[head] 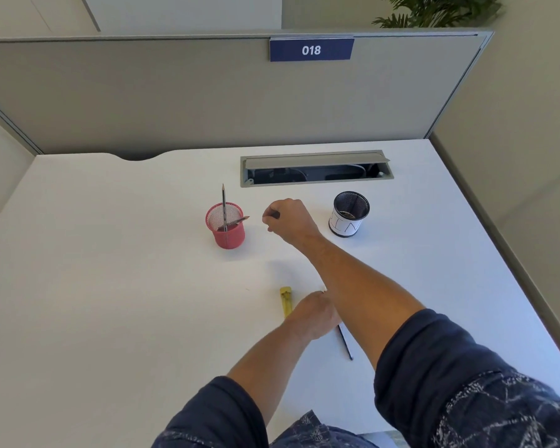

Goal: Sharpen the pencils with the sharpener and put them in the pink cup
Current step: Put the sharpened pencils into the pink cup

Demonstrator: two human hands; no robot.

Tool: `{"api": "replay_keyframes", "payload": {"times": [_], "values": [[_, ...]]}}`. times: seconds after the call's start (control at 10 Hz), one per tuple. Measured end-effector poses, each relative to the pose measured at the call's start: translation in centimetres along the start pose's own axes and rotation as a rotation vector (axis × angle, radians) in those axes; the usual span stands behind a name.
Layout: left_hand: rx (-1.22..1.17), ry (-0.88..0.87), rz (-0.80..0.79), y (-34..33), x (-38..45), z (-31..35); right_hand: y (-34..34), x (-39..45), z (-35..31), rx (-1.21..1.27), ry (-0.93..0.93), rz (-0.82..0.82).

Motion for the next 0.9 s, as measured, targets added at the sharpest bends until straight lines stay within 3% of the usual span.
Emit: {"api": "replay_keyframes", "payload": {"times": [0.1,0.2,0.4,0.5,0.7,0.8,0.9], "values": [[0.136,-0.409,-0.379,0.1,0.7,1.9,-0.1,-0.4,0.9,0.007,-0.035,-0.062],[0.296,-0.733,-0.182,2.7,0.8,2.7,-0.3,-0.9,2.7,-0.044,-0.128,-0.204],[0.492,-0.791,-0.072,4.6,3.8,-0.1,-0.6,-2.0,6.9,-0.192,-0.312,-0.549],[0.532,-0.793,-0.057,5.5,6.0,-1.6,-0.5,-2.2,8.0,-0.166,-0.376,-0.554],[0.582,-0.800,0.014,7.7,7.9,-5.6,-1.2,-2.4,6.2,0.388,-0.476,-0.505],[0.559,-0.803,0.089,9.0,7.7,-7.6,-1.9,-2.5,5.3,0.465,-0.458,-0.489],[0.447,-0.616,0.114,10.3,8.4,-10.4,-2.9,-2.1,4.5,0.566,-0.410,-0.413]]}}
Point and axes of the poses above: each hand's wrist, its own x-axis towards the middle knuckle, its own y-axis out of the back of the hand, z = x × y, the point moved 7 cm from there along x, towards the middle knuckle, and after that the axes turned 2 degrees about -z, right-handed, at the moved point
